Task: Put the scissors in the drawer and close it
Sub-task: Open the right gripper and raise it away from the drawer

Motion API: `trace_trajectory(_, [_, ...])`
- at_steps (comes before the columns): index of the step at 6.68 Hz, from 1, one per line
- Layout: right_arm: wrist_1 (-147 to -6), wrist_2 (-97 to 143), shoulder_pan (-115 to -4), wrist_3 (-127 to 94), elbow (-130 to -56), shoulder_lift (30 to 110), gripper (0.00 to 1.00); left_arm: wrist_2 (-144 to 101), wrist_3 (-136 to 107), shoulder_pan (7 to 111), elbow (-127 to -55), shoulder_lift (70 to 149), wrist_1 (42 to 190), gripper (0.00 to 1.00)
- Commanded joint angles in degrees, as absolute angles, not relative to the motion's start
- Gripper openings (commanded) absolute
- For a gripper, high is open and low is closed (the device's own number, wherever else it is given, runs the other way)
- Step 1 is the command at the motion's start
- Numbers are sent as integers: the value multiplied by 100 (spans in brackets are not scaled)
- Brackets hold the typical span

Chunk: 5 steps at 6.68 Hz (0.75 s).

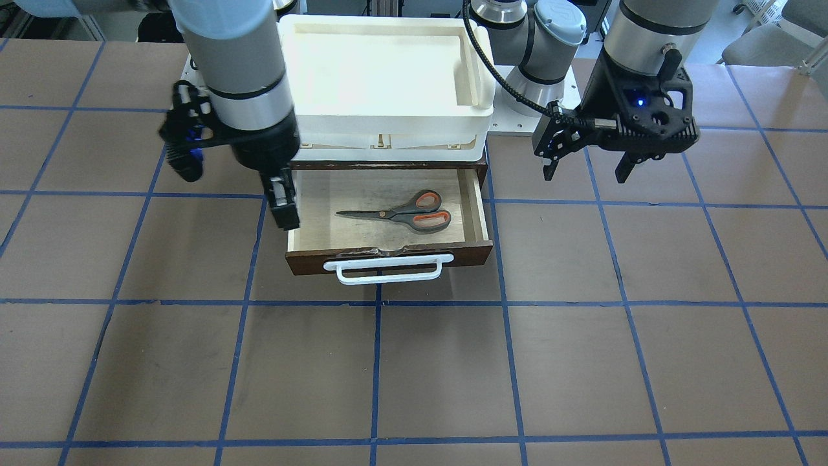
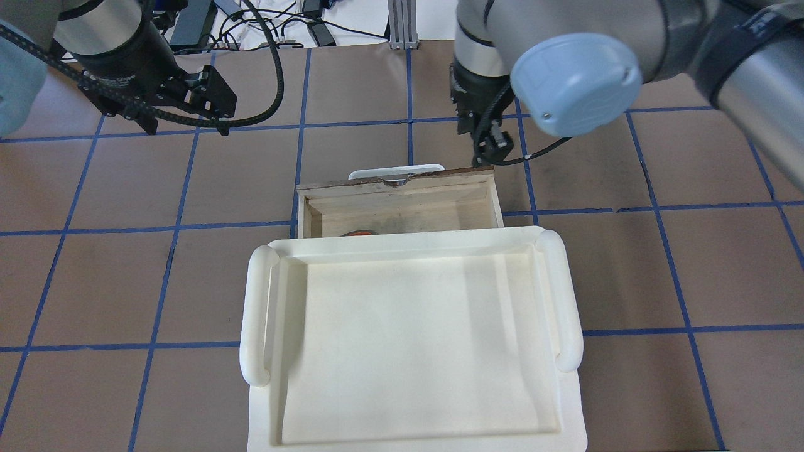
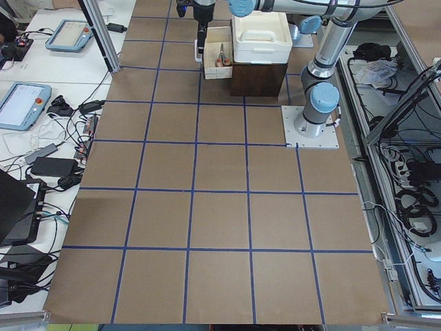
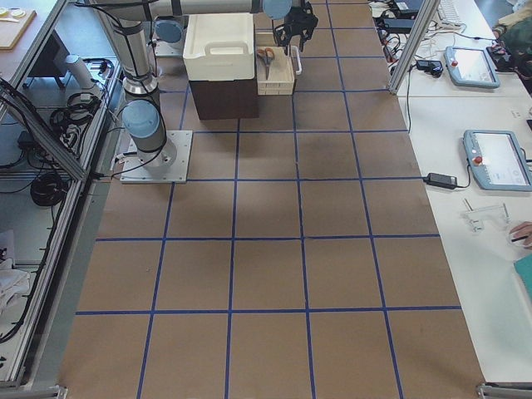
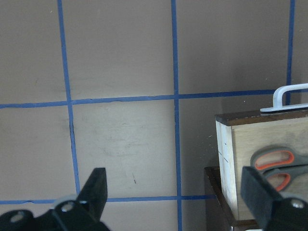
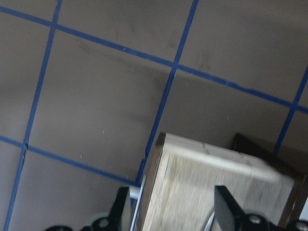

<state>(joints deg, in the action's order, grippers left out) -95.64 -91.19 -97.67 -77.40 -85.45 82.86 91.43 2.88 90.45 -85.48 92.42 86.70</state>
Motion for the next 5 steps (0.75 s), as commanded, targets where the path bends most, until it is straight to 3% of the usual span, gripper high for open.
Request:
trace_trajectory(1, [-9090, -9378, -8670, -5419, -8543, 8787, 100, 9088, 55, 9377, -8298, 9771, 8291, 100])
trace_trajectory(5, [-8666, -9308, -8402, -1080, -8604, 9641, 100, 8737, -570, 9914, -8139, 10940, 7306, 100])
